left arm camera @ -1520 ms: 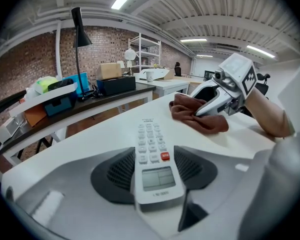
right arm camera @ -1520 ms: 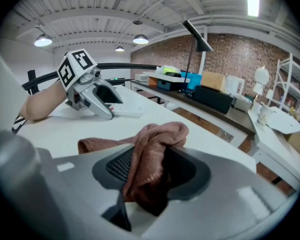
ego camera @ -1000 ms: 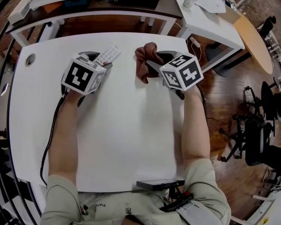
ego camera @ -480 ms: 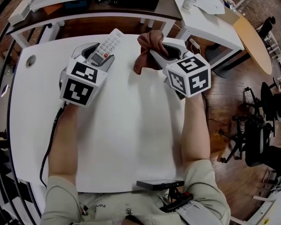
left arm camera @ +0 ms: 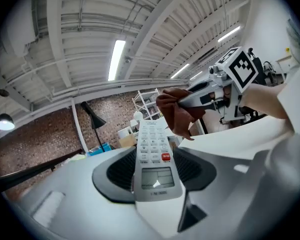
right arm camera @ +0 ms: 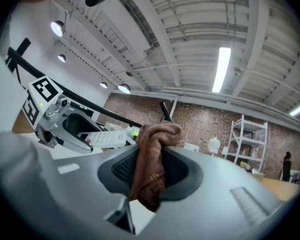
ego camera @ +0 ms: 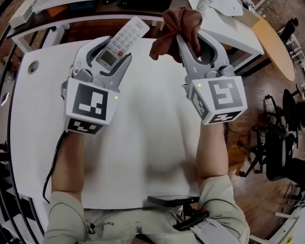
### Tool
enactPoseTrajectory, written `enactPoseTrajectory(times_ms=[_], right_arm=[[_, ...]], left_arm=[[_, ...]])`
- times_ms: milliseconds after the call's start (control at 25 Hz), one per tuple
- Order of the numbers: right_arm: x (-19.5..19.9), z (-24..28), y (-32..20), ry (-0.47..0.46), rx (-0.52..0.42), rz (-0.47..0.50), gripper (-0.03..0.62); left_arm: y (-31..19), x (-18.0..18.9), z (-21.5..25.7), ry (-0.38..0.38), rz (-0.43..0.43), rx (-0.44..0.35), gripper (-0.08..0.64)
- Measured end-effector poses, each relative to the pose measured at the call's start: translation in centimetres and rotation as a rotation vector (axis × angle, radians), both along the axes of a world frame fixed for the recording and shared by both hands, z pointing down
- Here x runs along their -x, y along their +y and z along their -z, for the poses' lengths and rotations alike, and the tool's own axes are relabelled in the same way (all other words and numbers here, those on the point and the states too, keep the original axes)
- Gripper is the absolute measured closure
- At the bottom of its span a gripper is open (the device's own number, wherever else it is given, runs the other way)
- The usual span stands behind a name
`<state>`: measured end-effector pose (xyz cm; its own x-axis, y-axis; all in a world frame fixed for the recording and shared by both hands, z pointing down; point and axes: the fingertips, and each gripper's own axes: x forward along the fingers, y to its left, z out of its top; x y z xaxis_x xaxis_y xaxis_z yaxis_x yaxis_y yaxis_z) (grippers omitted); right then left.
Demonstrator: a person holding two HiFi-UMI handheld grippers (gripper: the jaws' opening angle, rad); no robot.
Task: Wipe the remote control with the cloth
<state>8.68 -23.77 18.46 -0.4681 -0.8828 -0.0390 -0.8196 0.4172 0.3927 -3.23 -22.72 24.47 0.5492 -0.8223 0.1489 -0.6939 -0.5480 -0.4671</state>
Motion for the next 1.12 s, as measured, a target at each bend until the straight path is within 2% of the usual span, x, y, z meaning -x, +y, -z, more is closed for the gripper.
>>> enactPoseTrajectory(times_ms=[200, 320, 440, 640, 880, 1120], right_arm=[[1.4, 3.6, 3.3, 0.077, -0.181, -0.019, 0.491], [2.8, 4.2, 4.5, 0.132, -0.234, -0.017, 0.491], [3.9, 3.8, 4.9, 0.202, -0.243, -0.015, 0.491], [5.4, 1.8, 5.6, 0.363, -0.198, 0.019, 0.491], [8.0, -0.1, 7.2, 0.481, -0.189, 0.122, 0.491], [10.3, -2.2, 9.3, 0.679, -0.218, 0.235, 0.491]], left_arm=[[2.1, -1.2, 2.6, -0.029, 0.000, -0.145, 0.318], [3.0, -1.5, 3.5, -0.028, 0.003, -0.199, 0.318], [3.3, -1.4, 4.0, -0.023, 0.000, -0.232, 0.318], [3.4, -1.2, 4.4, -0.011, 0.001, -0.241, 0.318], [3.5, -0.9, 4.6, -0.006, 0.005, -0.255, 0.318], [3.5, -0.6, 4.6, -0.027, 0.009, -0.269, 0.318]])
